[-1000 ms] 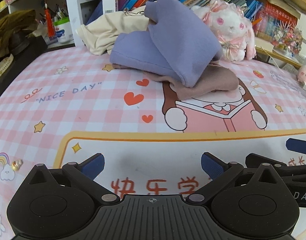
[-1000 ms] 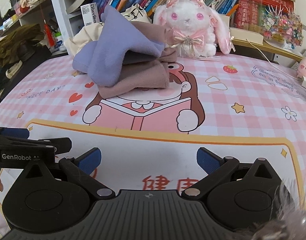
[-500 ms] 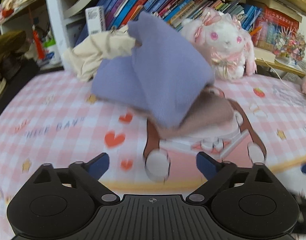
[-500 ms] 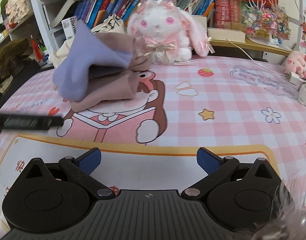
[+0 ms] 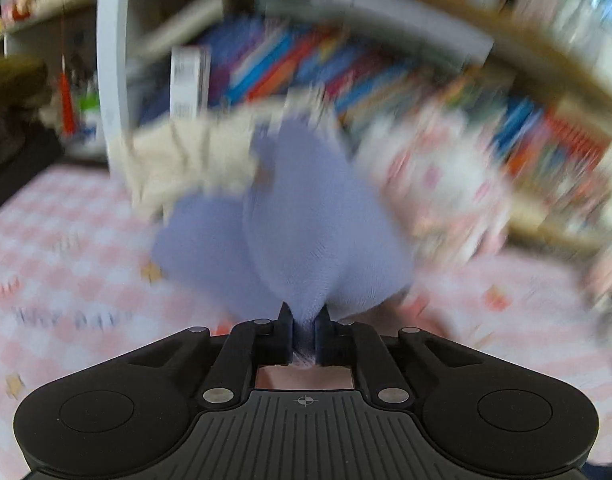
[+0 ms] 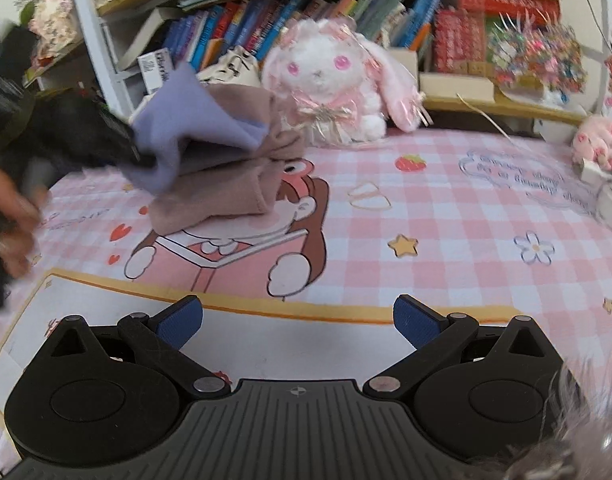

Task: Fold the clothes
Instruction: 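Grasp the lavender sleeve with the left tool while the right tool grasps the mauve sleeve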

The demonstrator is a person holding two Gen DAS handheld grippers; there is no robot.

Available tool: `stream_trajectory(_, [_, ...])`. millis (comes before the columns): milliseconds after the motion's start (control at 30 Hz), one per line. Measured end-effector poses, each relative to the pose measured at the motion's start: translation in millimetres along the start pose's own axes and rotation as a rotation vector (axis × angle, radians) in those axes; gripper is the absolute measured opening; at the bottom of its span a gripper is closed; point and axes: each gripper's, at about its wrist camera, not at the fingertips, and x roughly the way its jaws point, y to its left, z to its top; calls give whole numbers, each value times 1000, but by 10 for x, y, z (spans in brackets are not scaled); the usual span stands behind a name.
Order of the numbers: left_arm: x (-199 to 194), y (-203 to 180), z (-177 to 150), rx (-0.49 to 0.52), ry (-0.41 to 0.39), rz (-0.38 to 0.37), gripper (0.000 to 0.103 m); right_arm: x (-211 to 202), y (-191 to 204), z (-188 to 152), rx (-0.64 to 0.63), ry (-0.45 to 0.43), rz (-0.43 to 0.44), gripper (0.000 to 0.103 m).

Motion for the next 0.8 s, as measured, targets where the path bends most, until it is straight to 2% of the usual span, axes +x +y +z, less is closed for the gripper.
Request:
stream_trajectory(133, [-775,198,284,-33,-160,-59,8,12,119,61,-47,-27,29,103])
stream_trajectory(233, [-1218,371,336,-72,-242,-53,8,38,252,120,-76,-40,77,103])
stream_trajectory(300, [-1355,475,296,-101,-247,-18,8,53,356,153,-101,-47,113,103])
stream_trajectory(367, [-1465,615,205,-186,-251,8,8,66,469,166,-132,-49,151,103])
stream_trajectory(567, [-1820,1095,49,-364,-316,39,8,206,751,127,-194,-7,224,103])
stream_trajectory(700, [-1928,1241,62,-352,-336,56,8,396,909,72,-205,49,240,100])
stream_trajectory(733, [-1940,1266,59,-348,-336,65,8,440,955,63,-211,60,241,98])
stream_trajectory(800, [-1951,1344,38,-362,-335,70,8,513,1039,43,-226,82,237,86])
